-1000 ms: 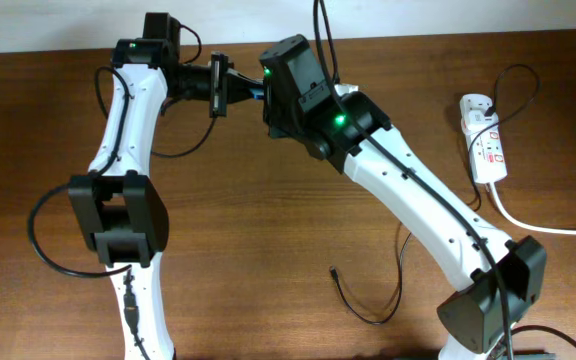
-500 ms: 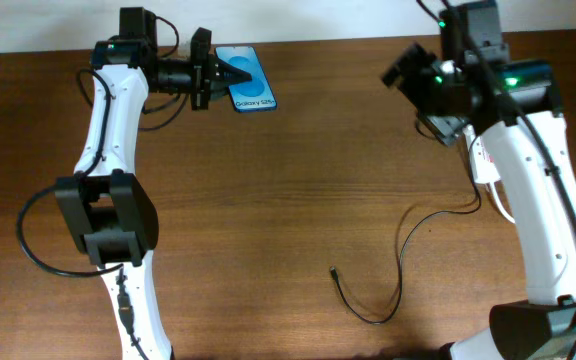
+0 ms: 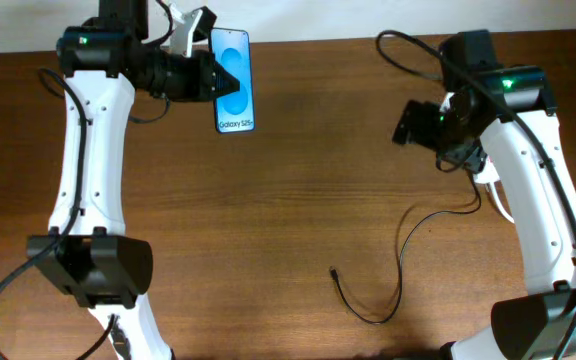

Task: Plug charger to phone and switch on socket
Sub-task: 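Lower the right gripper and grasp the black USB-C cable end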

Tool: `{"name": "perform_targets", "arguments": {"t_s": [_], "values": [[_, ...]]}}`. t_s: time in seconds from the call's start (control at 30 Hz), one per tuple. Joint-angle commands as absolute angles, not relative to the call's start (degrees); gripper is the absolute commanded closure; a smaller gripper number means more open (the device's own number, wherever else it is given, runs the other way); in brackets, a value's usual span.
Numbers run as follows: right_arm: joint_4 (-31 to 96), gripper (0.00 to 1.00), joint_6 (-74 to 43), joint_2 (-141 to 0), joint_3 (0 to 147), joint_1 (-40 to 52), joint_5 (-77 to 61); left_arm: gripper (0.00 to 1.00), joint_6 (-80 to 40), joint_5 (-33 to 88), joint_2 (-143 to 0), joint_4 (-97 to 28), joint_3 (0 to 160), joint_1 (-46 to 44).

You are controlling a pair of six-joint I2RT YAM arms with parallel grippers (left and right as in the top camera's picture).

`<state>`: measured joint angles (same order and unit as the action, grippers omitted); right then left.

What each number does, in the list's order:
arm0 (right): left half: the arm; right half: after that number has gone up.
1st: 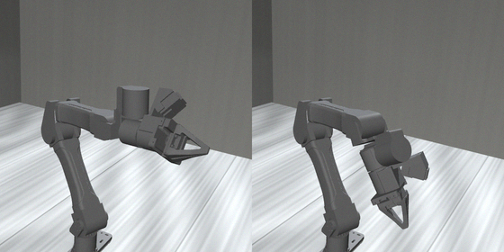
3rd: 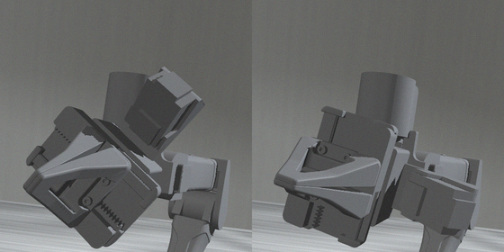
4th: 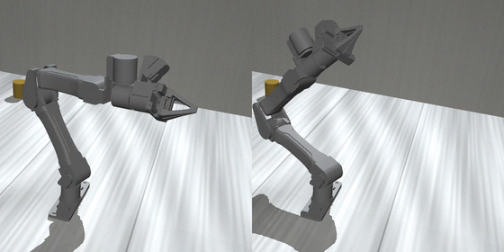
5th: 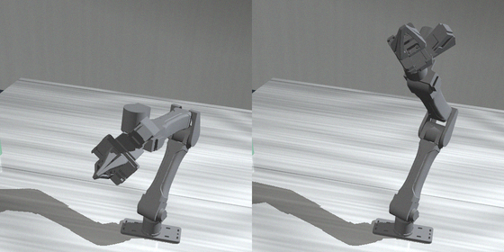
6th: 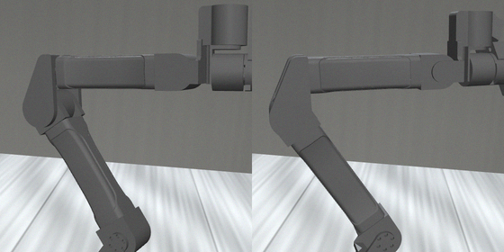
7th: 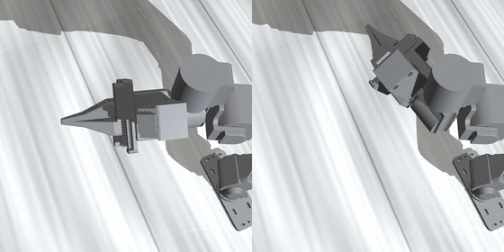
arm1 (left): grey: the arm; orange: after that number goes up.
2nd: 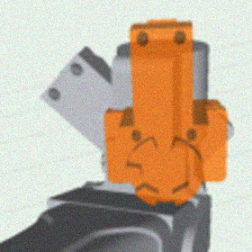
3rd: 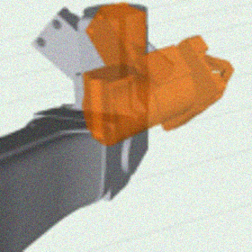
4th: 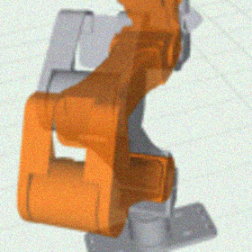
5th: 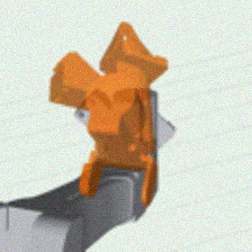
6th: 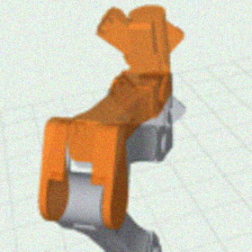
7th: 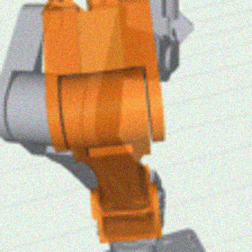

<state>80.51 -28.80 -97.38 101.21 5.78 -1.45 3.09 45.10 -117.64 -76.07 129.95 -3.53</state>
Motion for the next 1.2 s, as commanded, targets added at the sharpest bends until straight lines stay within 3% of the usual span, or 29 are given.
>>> {"name": "perform_targets", "arguments": {"t_s": [0.0,0.23,0.3,0.43,0.53,0.8,1.17], "values": [[84.0,0.07,-22.3,-97.9,99.5,7.9,-4.1,1.00,4.4,43.4,-117.2,-75.3,130.4,-3.4],[77.8,0.25,-19.7,-97.9,81.3,22.6,-4.8,1.00,4.4,41.1,-117.2,-74.1,130.4,-3.3],[74.8,0.26,-19.9,-97.9,76.1,25.2,-6.3,1.00,4.4,41.1,-117.2,-74.0,130.4,-2.9],[69.0,0.44,-19.9,-97.9,65.8,30.1,-14.5,1.00,1.5,41.1,-117.2,-74.1,130.4,0.6],[64.3,0.48,-20.2,-97.9,61.0,35.9,-14.8,1.00,1.5,41.1,-117.2,-74.3,130.4,0.9],[51.8,0.58,-21.5,-97.9,54.4,36.4,-16.4,1.00,1.5,41.1,-117.2,-74.5,130.4,1.9],[51.5,0.71,-21.5,-100.7,53.8,35.9,-15.8,1.00,1.5,41.1,-117.2,-75.3,130.4,2.0]]}}
